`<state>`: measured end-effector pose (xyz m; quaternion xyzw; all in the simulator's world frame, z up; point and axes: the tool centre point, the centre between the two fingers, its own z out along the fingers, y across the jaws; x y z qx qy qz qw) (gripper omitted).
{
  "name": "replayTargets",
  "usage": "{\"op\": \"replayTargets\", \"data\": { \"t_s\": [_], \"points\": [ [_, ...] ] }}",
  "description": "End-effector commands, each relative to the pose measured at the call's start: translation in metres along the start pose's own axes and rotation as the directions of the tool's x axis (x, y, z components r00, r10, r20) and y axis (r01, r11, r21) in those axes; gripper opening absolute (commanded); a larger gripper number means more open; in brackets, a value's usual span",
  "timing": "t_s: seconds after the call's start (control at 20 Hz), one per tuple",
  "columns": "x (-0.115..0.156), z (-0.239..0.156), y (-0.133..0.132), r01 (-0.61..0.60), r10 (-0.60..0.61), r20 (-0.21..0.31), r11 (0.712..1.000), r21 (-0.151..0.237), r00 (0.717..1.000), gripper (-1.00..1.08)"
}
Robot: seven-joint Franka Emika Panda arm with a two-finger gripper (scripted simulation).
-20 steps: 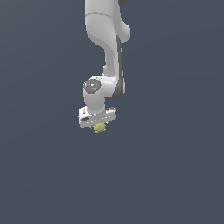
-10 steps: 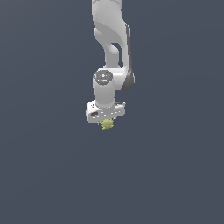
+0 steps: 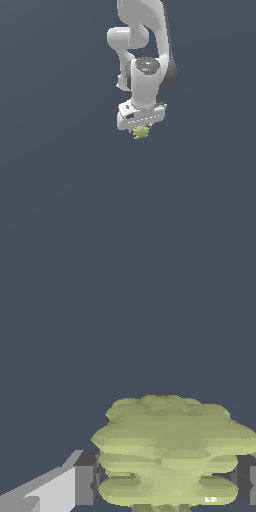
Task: Pick up the object and move it to a goal position.
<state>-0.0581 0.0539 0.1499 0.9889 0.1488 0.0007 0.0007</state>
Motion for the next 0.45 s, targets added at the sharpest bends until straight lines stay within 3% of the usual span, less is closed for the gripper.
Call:
{"op": "replayTargets", "data": {
  "t_s": [0.0, 0.4],
  "points": [
    [0.004, -0.014, -0.016, -0.001, 0.001, 0.001, 1.000, 0.000, 1.000, -1.00],
    [0.010, -0.031, -0.036, -0.001, 0.001, 0.001, 1.000, 0.000, 1.000, -1.00]
  ]
}}
